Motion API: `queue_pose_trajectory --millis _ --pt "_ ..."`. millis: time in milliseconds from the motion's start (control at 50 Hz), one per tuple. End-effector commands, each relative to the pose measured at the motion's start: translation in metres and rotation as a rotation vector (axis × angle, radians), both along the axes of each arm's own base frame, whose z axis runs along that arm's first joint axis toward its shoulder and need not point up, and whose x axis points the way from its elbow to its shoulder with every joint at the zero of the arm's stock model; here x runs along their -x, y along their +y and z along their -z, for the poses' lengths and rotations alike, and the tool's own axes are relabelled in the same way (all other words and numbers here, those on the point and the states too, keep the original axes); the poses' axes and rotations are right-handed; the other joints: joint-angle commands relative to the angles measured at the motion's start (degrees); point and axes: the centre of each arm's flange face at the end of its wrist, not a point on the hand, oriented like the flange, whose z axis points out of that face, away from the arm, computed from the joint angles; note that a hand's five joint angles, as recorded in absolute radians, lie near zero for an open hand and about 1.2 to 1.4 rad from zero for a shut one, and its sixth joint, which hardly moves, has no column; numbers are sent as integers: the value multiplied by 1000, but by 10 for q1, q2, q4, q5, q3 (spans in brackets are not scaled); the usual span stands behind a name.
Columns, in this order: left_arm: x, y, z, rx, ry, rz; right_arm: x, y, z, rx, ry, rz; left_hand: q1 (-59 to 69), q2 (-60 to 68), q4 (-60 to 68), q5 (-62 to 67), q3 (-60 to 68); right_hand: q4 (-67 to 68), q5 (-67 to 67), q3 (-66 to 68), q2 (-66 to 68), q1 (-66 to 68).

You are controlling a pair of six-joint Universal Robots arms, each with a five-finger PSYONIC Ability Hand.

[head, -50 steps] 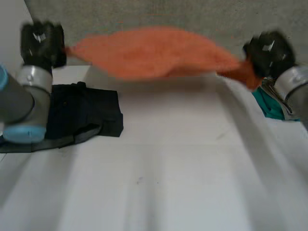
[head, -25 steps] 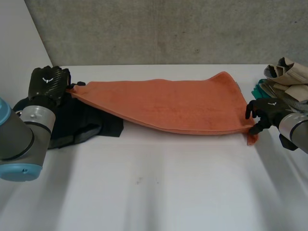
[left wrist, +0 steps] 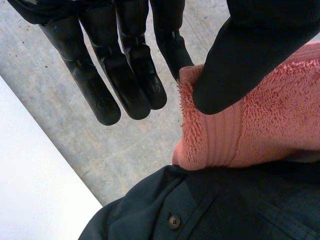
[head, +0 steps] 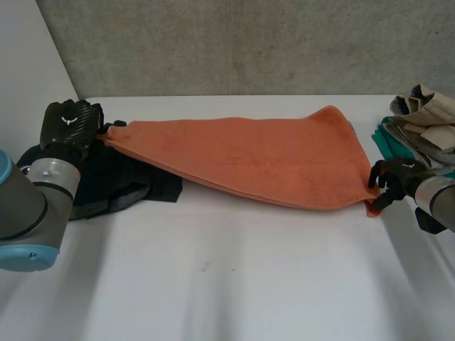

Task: Fold the laundry.

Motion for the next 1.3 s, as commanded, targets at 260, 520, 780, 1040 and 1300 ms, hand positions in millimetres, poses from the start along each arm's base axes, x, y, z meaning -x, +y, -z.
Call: queue_pose_trajectory --millis 260,520,780,1040,1300 --pt "-6 45 -23 -177 -69 3 3 30 -61 157 177 -145 139 112 110 131 115 383 396 371 373 373" --pt "-36 167 15 -694 -604 128 55 114 -42 -217 776 -464 139 112 110 131 115 383 396 371 373 373" --pt "-6 67 18 -328 -508 66 25 57 -40 84 781 -342 139 112 110 131 115 383 396 371 373 373" --pt "29 -62 -159 577 -208 -106 -8 -46 -218 1108 518 124 139 112 110 131 115 383 396 371 373 373" --pt "17 -70 -157 523 2 -53 -30 -45 -213 1148 400 68 139 112 110 131 115 383 396 371 373 373"
